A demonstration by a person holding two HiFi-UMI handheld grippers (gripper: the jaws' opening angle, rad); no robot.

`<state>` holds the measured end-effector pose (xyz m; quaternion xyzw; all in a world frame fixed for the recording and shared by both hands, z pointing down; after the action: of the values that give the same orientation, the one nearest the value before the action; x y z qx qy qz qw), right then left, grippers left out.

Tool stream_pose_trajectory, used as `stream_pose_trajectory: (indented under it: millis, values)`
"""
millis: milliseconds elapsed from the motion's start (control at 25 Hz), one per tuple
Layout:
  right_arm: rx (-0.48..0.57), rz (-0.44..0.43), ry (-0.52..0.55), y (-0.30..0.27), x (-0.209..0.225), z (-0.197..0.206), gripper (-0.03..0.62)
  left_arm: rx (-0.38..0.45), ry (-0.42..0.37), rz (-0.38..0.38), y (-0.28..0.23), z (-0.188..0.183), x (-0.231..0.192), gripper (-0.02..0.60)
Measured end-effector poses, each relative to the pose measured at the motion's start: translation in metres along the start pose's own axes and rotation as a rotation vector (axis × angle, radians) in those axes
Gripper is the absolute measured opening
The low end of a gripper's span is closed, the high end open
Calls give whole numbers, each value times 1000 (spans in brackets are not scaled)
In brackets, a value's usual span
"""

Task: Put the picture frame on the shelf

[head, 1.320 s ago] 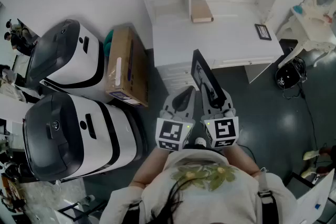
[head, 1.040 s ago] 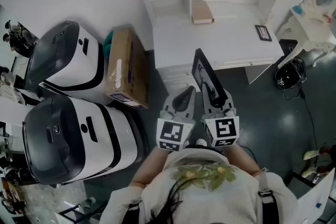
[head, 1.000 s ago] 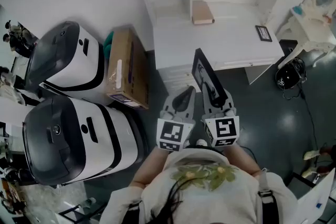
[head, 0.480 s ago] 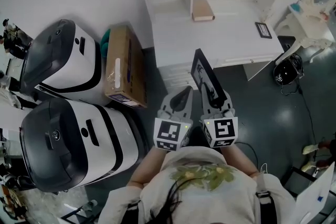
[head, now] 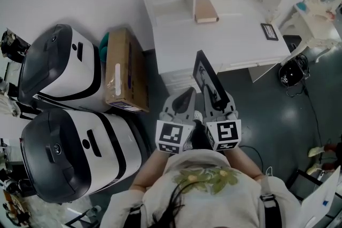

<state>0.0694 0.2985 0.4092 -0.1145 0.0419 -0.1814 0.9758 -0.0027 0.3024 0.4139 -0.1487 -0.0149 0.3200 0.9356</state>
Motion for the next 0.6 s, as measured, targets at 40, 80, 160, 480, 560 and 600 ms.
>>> stream_pose_trajectory:
  millis: [40, 80, 160, 480, 560, 600]
  values:
    - [-1, -3, -2, -6, 3, -1, 35, -3, -1, -3, -5, -1, -3, 28]
    - [-2, -7, -3, -12, 5, -2, 35, -6, -2, -6, -10, -3, -7, 28]
    - [1, -14, -4, -25, 12, -5, 35, -7, 0, -15, -21, -8, -17, 28]
    - [-2, -27, -13, -81, 46, -17, 35, -20, 11, -40, -74, -25, -49, 28]
    - [-5, -31, -19, -92, 55, -19, 35, -24, 12, -47, -86, -29, -55, 28]
    - [-6, -33, -21, -98, 59, -20, 35, -26, 12, -50, -92, -31, -57, 28]
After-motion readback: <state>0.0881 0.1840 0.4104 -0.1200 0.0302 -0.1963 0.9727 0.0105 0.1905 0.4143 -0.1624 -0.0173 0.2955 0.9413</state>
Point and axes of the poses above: the fingertips, and each gripper's own axes: y backward along the fingers, x to its right, z out of its underside, the point moved 3 cm from there along y, backward along the fingers, and after that the axes turned 8 degrees about -x, right-handed, at the moved point
